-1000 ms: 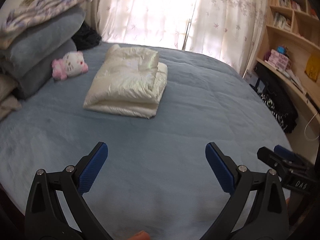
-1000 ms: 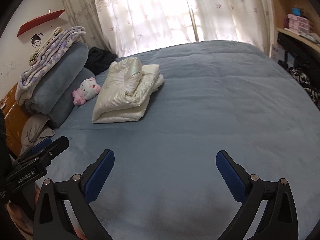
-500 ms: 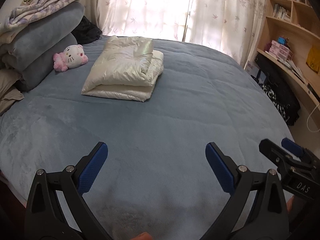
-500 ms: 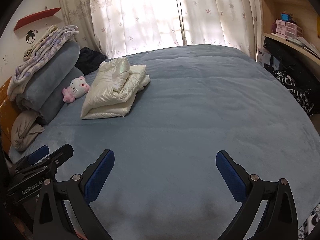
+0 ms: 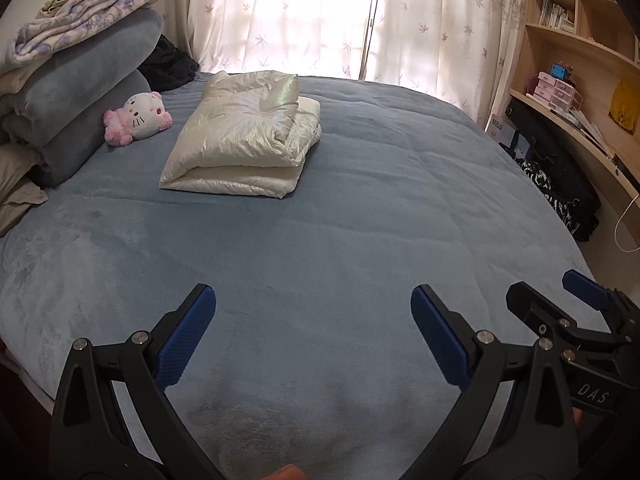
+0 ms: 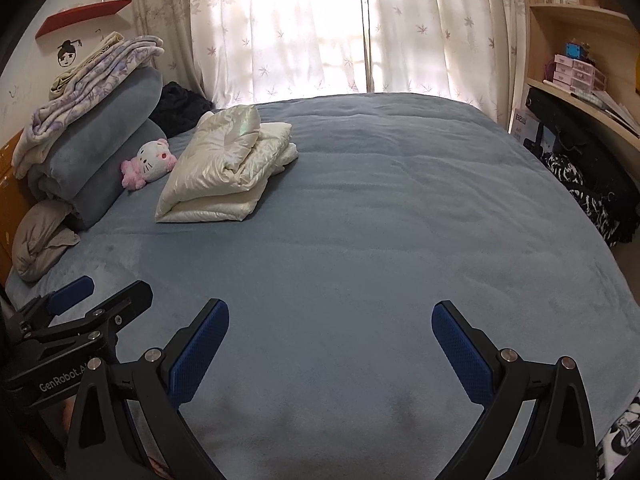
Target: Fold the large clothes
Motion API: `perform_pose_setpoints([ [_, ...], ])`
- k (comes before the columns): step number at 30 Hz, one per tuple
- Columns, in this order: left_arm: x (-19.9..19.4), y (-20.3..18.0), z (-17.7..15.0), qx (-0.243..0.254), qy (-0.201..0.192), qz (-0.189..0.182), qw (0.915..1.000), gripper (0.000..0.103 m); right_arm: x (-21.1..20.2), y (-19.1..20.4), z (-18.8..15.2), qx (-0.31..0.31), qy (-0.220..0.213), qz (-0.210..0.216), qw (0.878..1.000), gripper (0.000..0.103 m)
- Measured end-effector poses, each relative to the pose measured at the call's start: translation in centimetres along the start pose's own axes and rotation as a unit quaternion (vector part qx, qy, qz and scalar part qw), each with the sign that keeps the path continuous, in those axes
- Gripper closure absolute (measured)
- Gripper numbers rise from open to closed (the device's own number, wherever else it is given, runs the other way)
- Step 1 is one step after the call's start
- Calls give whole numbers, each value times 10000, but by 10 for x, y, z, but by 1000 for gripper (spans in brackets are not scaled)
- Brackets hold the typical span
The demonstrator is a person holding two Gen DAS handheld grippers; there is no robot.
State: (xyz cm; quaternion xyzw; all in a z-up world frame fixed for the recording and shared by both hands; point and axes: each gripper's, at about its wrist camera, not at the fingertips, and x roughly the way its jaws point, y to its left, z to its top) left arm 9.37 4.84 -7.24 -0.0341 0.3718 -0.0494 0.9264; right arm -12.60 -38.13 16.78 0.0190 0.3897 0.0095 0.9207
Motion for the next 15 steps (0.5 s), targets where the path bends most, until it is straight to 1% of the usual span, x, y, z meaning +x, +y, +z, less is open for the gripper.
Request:
perform_pose_setpoints([
  [10,5,1,2,-16,26,77,10000,6,14,0,3,-19,122,92,9999,1],
  [15,9,0,1,3,81,86,9999,6,21,0,5,6,128,49,9999,1],
])
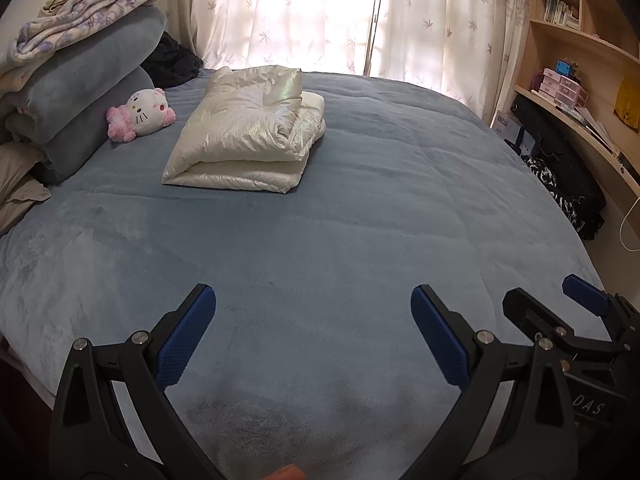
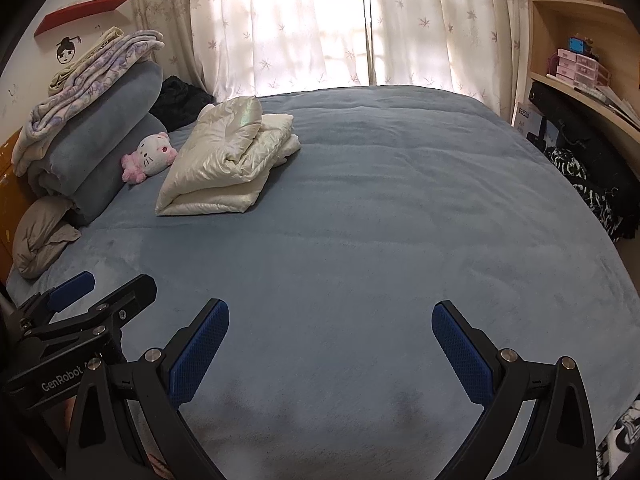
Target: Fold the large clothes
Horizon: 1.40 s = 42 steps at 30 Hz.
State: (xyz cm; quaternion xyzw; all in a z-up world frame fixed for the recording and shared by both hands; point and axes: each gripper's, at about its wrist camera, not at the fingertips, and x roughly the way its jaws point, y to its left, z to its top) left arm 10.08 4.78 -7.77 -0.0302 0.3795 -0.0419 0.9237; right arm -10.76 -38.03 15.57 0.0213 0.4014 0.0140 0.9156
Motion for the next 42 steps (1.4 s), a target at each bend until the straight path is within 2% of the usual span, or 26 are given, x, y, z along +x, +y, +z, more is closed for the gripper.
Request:
perform_pose_setpoints([
  [15,4,-1,-3,13,39,83,10000,6,20,2,4,61,29,-78,9999,1],
  [42,11,-6,-8,121,145,188,9996,6,33,9,-13,193,130,-228,9995,1],
])
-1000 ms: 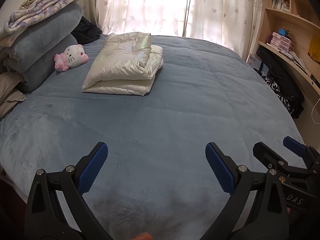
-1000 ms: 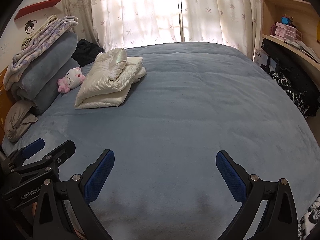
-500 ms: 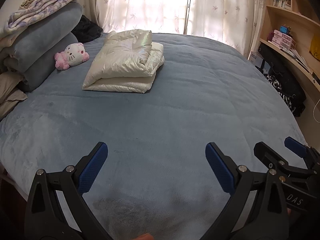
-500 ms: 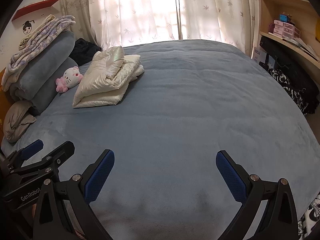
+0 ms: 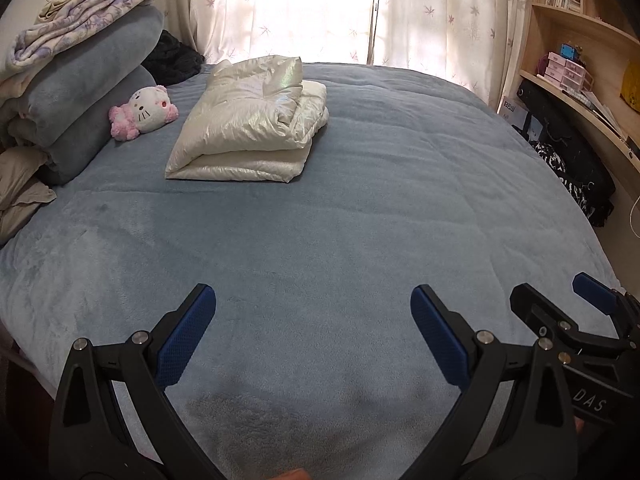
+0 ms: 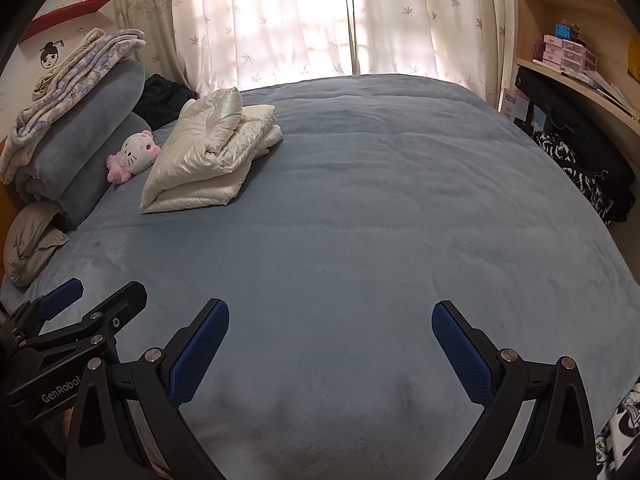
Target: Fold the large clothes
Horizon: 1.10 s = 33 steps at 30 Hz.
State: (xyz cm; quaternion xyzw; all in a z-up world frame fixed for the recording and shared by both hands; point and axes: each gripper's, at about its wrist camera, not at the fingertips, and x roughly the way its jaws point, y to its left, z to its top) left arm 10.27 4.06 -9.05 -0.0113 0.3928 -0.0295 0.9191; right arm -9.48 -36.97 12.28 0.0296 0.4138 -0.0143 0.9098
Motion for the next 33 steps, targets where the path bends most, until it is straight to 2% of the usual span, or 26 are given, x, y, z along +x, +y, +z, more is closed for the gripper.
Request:
perform_pose_setpoints([
  [33,5,-11,-4,142,109,91,9998,7,9,-1,-9,68,112,-110,9999,1],
])
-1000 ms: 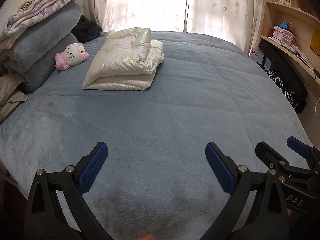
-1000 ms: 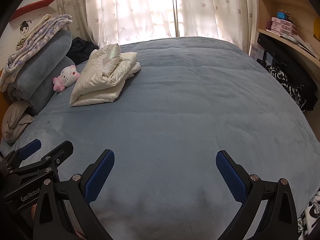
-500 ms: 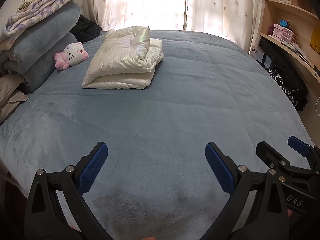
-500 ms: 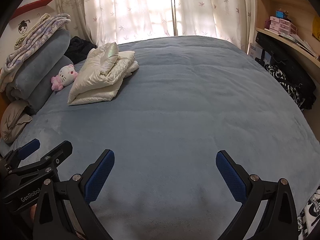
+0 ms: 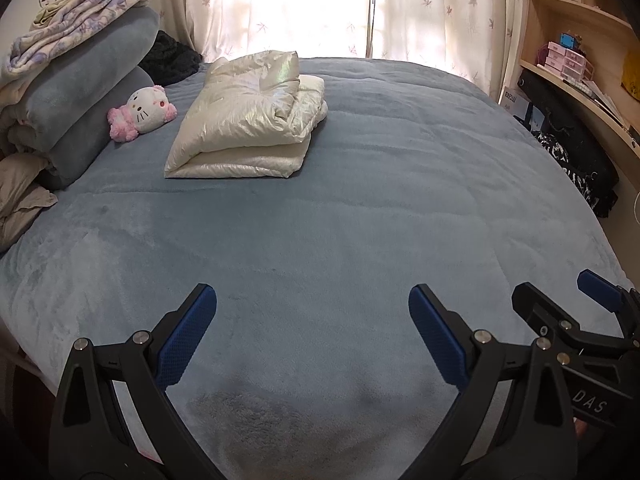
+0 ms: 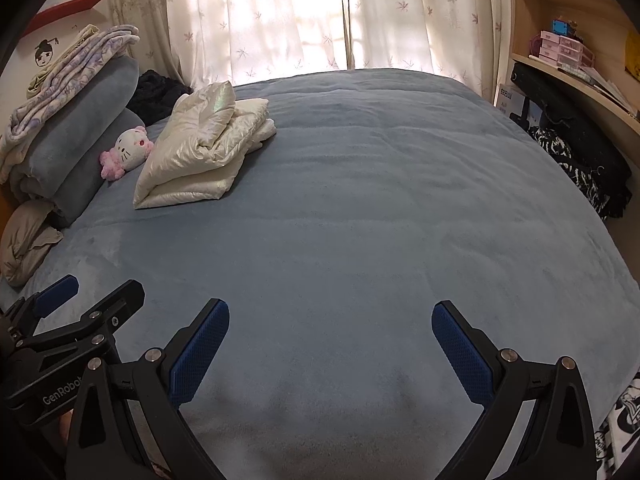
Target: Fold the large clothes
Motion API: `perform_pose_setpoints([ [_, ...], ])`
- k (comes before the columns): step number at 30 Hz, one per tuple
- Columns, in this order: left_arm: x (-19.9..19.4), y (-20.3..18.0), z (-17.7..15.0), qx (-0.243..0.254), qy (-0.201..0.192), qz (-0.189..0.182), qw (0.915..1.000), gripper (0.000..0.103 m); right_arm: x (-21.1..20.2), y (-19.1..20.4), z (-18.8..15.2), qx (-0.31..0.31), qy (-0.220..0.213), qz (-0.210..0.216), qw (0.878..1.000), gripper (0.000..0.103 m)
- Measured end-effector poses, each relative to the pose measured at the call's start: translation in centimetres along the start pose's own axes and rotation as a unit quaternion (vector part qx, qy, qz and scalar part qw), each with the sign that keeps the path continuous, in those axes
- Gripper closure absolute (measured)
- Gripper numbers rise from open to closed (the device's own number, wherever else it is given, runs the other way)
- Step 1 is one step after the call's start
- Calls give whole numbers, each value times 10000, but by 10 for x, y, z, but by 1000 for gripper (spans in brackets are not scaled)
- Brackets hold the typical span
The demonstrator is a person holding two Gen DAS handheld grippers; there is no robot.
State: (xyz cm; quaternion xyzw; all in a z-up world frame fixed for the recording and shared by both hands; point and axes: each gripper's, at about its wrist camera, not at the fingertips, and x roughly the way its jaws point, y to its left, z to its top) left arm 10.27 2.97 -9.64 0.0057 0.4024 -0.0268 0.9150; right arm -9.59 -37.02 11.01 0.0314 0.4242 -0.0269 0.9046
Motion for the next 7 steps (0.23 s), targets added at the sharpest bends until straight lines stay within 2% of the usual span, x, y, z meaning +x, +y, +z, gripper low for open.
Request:
perform_pose_setpoints([
  [7,6,2,1,-38,101,-22,9999,7,3,3,1,6,47,-21,10000,1],
])
